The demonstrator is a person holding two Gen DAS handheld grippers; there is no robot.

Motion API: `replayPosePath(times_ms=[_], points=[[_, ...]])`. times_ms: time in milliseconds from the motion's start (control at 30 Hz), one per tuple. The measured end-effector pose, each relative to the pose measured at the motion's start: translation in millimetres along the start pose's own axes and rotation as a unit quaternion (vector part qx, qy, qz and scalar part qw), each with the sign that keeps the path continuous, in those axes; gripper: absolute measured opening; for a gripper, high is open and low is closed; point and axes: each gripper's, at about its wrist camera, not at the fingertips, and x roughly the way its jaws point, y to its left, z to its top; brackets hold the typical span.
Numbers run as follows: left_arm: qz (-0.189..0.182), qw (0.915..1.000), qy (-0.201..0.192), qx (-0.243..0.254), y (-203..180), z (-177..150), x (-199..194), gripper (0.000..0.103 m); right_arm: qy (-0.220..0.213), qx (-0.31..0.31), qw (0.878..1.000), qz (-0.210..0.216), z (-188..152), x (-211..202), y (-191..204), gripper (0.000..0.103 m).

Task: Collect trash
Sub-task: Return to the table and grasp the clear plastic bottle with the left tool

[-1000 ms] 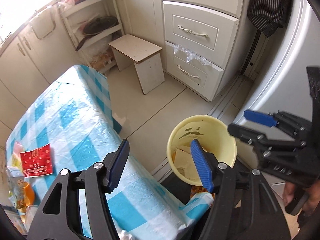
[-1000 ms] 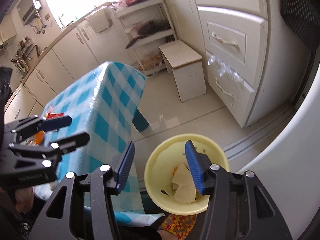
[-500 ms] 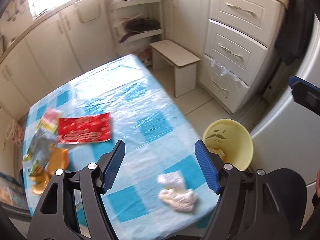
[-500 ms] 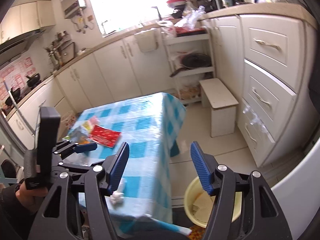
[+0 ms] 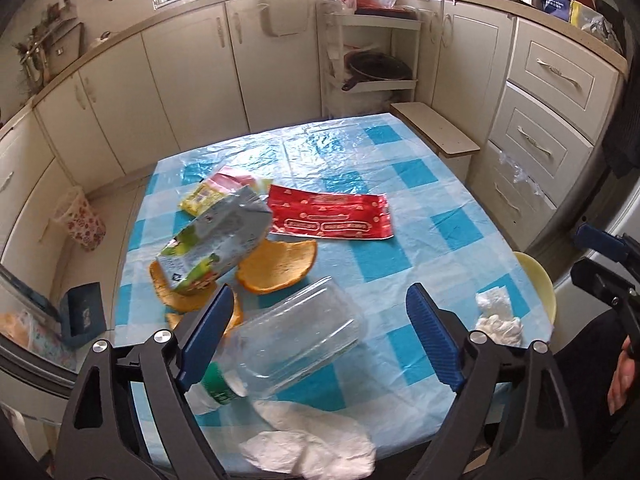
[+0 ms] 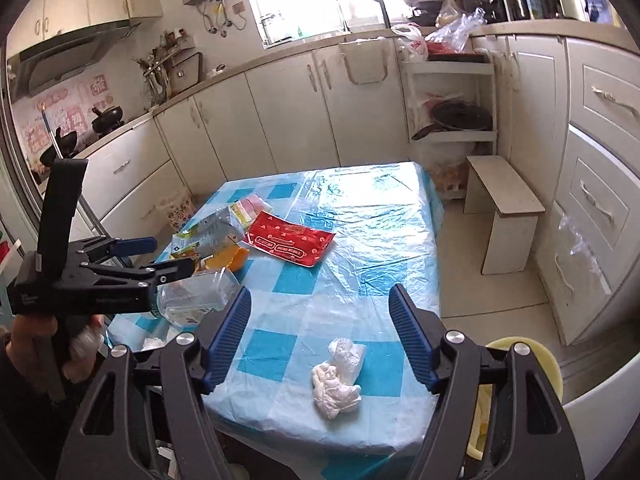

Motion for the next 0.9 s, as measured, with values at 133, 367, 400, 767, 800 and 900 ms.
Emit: replayPosePath(times_ms=[133,367,400,767,800,900], points=[[-0.013,0.9995,0.005,0.030,29,-14,-2,0.087,0.031,-0.005,0.999,-0.006,-5,16,3,0.074],[-0.055,0.9938,0.038,0.089,45,-17,19,0.089,0.111,-0.030,0.993,-0.004,-25,51,18,0.074],[-0.062,0.9924,0.042,0.098,44,-17,22,0.089,0.117,-0.033,0.993,-0.004,-27,54,20,0.074],[-0.091,0.9725,0.102,0.188,16,-25,64,0.094,0.141,-0.040,0.989,-0.015,-38,61,18,0.074],[-0.090,0.9711,0.106,0.194,15,-25,68,0.094,0.142,-0.039,0.989,-0.012,-38,61,19,0.074],[-0.094,0.9678,0.116,0.202,13,-24,77,0.094,0.139,-0.049,0.989,0.015,-38,60,28,0.074]])
